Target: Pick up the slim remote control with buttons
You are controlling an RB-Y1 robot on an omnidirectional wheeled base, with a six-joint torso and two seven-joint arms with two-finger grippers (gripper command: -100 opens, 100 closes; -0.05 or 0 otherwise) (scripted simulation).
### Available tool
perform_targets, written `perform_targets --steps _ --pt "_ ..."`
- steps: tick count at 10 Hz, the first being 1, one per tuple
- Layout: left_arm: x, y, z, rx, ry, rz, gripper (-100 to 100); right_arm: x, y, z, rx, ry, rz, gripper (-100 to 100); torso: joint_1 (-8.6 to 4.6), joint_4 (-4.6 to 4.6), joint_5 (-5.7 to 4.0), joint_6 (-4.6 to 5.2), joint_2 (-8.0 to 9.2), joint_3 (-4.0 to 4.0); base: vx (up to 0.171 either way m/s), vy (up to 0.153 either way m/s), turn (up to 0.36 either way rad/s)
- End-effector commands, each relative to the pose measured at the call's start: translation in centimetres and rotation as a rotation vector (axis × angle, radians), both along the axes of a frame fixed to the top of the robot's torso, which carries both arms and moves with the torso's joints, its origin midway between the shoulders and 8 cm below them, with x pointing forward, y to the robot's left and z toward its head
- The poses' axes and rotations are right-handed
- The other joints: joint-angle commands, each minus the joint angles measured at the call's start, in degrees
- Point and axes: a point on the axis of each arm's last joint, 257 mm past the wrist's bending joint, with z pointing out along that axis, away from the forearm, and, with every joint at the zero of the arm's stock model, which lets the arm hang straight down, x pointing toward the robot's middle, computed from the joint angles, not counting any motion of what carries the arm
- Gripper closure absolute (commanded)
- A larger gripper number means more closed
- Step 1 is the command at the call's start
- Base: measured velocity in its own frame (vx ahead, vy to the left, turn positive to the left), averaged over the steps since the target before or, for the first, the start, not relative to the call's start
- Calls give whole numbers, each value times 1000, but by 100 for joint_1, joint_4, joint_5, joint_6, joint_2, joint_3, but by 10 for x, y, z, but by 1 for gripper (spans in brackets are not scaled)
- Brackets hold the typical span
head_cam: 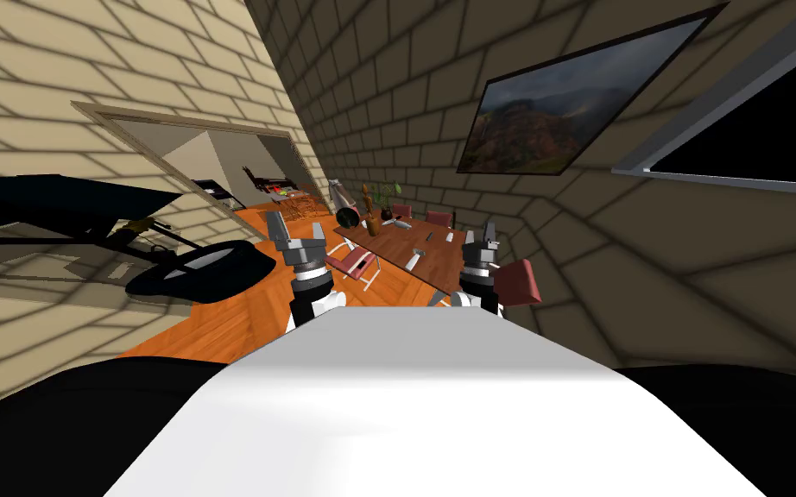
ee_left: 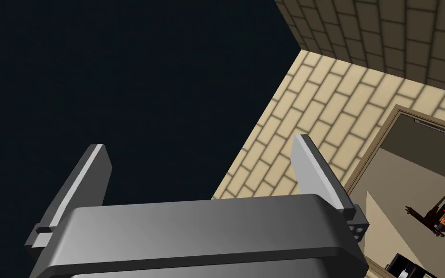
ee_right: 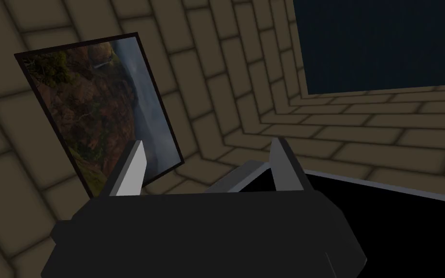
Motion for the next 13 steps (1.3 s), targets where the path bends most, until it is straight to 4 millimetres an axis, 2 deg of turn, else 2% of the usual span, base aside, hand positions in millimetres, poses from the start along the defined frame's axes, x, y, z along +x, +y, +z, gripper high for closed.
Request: perform_targets --steps 1,5,9,10,12,13 --pt "0 0 0 0 0 0 0 2 3 -11 -48 34 4 -100 0 0 0 0 0 0 -10 13 145" --pt "0 0 0 0 0 0 0 6 7 -54 -201 154 -3 -100 8 1 2 -2 5 3 -13 26 181" --pt "0 0 0 0 0 0 0 1 -2 -127 -446 346 -28 -100 13 -1 3 -2 -5 -3 14 43 311" --pt "0 0 0 0 0 0 0 1 -1 -127 -456 346 -29 -100 14 -2 3 -2 -8 -4 23 26 124" --pt "0 0 0 0 0 0 0 -9 -11 -171 -607 460 -37 -100 7 -1 2 -2 -7 -4 26 26 327" --pt "0 0 0 0 0 0 0 -9 -10 -172 -624 460 -37 -100 6 -2 2 -3 -9 -5 24 12 165"
